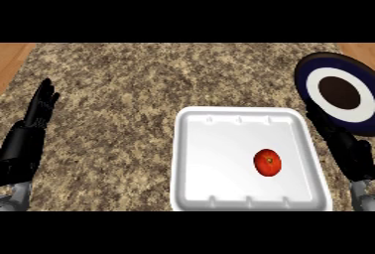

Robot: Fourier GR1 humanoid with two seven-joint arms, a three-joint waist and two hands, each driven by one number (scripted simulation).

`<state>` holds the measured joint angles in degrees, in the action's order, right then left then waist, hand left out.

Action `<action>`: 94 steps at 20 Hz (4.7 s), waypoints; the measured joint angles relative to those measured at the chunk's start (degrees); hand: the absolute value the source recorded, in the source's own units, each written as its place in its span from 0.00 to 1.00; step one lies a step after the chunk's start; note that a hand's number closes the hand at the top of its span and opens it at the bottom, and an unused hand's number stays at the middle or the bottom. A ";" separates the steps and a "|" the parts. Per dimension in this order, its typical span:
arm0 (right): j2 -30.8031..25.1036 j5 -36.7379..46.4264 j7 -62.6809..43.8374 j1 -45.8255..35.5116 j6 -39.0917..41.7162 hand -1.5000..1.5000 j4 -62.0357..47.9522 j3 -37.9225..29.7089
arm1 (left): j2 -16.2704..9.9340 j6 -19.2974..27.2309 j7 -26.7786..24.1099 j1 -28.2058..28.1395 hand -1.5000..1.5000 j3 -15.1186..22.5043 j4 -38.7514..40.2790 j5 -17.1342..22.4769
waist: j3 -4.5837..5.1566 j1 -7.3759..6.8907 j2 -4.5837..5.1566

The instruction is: Pick the tomato from the tray and place it in the plate

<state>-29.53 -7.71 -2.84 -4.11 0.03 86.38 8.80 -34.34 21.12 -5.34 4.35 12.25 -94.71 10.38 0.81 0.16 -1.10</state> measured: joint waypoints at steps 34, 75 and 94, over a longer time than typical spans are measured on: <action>7.22 -2.44 -37.81 -50.43 57.89 0.00 -45.48 17.21 | 4.87 -17.02 0.89 9.51 0.50 4.11 3.29 3.04 | -0.75 -1.40 1.32; 12.20 14.29 -29.68 -48.32 68.13 0.00 -55.83 18.52 | 10.21 -23.76 3.33 5.66 0.50 -3.48 0.62 -2.55 | 0.10 -0.39 -0.26; 5.62 17.59 -28.46 -41.42 62.97 1.00 -43.14 16.33 | 11.41 -24.85 2.70 5.60 0.50 -4.25 0.63 -4.16 | 0.00 -1.02 0.05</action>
<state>-23.91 9.89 -31.29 -45.52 63.00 43.25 25.13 -22.93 -3.72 -2.64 9.95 8.01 -94.07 6.21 0.81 -0.86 -1.05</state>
